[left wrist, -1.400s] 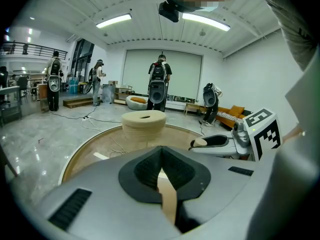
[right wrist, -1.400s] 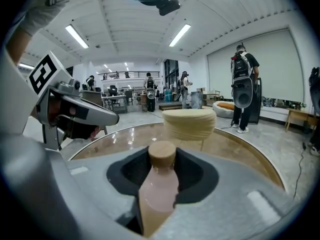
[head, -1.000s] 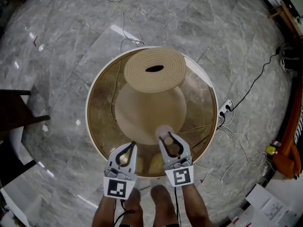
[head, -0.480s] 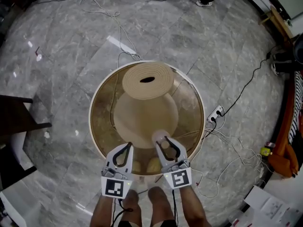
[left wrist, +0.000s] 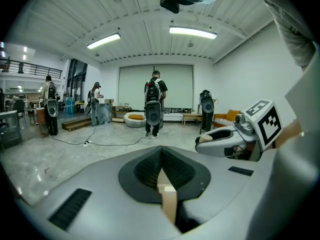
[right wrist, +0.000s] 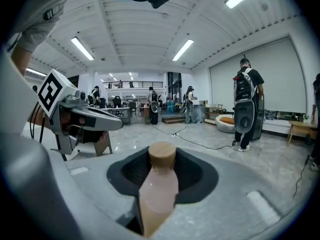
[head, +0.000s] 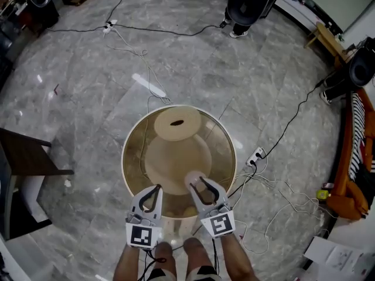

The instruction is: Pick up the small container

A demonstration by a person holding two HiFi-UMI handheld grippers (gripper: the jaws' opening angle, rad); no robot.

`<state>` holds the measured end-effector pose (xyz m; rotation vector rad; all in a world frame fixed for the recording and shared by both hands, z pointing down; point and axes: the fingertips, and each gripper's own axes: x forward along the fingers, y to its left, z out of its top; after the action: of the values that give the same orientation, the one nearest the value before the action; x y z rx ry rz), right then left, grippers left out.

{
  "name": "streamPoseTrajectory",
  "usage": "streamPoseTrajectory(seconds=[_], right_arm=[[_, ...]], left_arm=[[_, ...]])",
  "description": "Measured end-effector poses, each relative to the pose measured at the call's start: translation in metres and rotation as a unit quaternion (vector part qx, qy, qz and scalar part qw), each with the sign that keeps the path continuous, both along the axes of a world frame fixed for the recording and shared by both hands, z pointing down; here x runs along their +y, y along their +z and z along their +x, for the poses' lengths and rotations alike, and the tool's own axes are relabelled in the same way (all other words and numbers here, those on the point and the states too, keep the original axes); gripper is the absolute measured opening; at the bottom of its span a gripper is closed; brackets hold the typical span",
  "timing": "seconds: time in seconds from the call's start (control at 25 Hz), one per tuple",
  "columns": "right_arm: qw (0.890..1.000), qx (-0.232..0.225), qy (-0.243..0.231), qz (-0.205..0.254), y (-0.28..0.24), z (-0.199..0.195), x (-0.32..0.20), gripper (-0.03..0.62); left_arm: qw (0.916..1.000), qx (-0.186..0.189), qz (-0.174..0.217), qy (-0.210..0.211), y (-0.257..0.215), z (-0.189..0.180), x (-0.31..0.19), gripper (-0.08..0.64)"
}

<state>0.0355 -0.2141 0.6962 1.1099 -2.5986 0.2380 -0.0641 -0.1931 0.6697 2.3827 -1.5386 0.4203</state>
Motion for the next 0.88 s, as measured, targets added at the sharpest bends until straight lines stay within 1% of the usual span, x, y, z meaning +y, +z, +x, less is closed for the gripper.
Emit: streamPoseTrajectory(seconds=[0.28,0.32,0.44,0.48,0.6,0.72,0.76,0.84,0.88], right_arm=[[1.000,-0.013,-0.003,0.023,-0.101,0.003,0.015,0.135],[0.999,-0.017,-0.002,0.028,-0.114,0.004,0.019,0.135],[0.999,-0.017,0.001,0.031,-0.153,0.002,0.034,0.135],[0.999,-0.018,0.002,0.032,-0.166,0.002,0.039,0.135],[0.999,-0.021,0.003,0.044,-0.201,0.002,0.055,0.135],[0.999,-0.019,0.006,0.046,-0.232,0.001,0.075,0.135],[0.999,-0.018,0.007,0.048,-0.241,0.002,0.080,0.135],[0.998,-0.018,0.010,0.059,-0.256,0.003,0.089,0.135],[0.998,-0.018,0.012,0.061,-0.263,0.004,0.093,0.135]], left_arm=[[0.9992,-0.004,0.039,0.010,-0.104,0.008,0.009,0.017],[0.9988,-0.008,0.047,0.013,-0.117,0.008,0.013,0.017],[0.9949,-0.046,0.080,0.040,-0.148,0.002,0.026,0.017],[0.9945,-0.048,0.084,0.042,-0.159,0.001,0.031,0.017],[0.9956,-0.036,0.081,0.032,-0.196,-0.001,0.048,0.017],[0.9936,-0.051,0.091,0.043,-0.218,-0.004,0.069,0.017],[0.9936,-0.049,0.092,0.043,-0.226,-0.004,0.075,0.017],[0.9951,-0.029,0.088,0.035,-0.246,-0.003,0.085,0.017],[0.9949,-0.028,0.090,0.036,-0.253,-0.003,0.090,0.017]])
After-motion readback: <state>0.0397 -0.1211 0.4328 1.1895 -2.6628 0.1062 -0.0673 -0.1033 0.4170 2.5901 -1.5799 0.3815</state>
